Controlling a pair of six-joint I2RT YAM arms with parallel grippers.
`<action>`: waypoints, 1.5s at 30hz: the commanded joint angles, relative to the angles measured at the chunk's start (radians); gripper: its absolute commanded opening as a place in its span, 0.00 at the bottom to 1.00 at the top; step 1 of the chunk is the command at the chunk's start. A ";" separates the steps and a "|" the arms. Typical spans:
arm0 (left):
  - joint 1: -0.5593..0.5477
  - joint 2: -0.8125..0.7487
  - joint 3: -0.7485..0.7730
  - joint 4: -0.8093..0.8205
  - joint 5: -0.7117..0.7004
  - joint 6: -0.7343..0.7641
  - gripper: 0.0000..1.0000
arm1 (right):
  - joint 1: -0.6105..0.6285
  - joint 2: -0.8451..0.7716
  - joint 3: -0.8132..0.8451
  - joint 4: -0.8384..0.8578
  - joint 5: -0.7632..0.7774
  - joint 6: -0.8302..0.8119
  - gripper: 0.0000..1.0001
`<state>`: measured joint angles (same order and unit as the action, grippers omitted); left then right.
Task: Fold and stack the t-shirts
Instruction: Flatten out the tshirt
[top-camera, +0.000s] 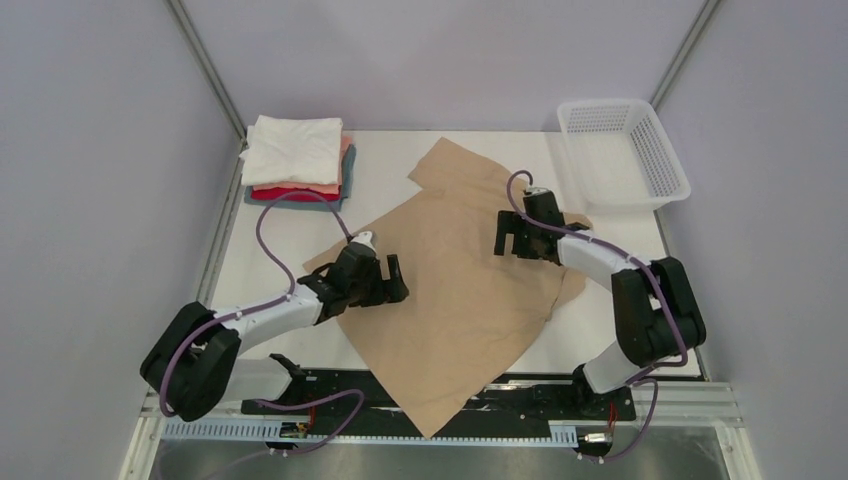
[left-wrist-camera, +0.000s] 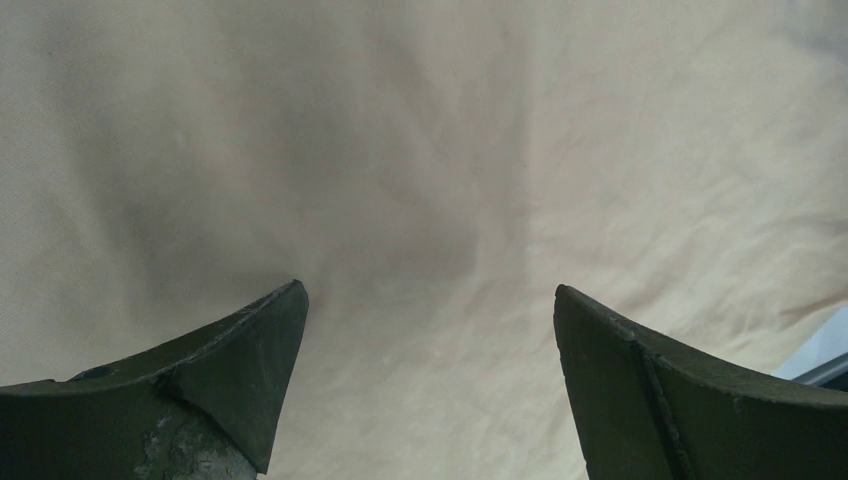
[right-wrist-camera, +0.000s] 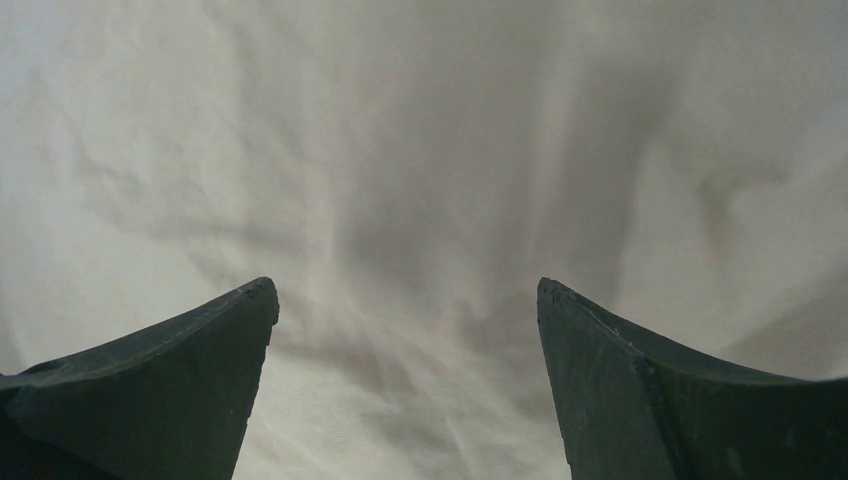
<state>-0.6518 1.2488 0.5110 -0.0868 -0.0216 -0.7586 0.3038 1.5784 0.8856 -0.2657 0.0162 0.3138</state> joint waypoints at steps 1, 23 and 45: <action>0.019 0.093 0.053 0.012 -0.082 -0.018 1.00 | 0.000 -0.071 -0.081 -0.009 0.091 0.076 1.00; 0.290 0.931 1.101 -0.275 0.155 0.189 1.00 | 0.033 -0.386 -0.442 0.009 -0.175 0.181 1.00; 0.245 0.363 0.735 -0.175 0.084 0.238 1.00 | 0.200 -0.616 -0.234 -0.243 0.123 0.148 1.00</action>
<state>-0.3534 1.8744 1.3975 -0.3538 0.1230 -0.5346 0.4320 1.1103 0.6960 -0.3538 0.0929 0.4438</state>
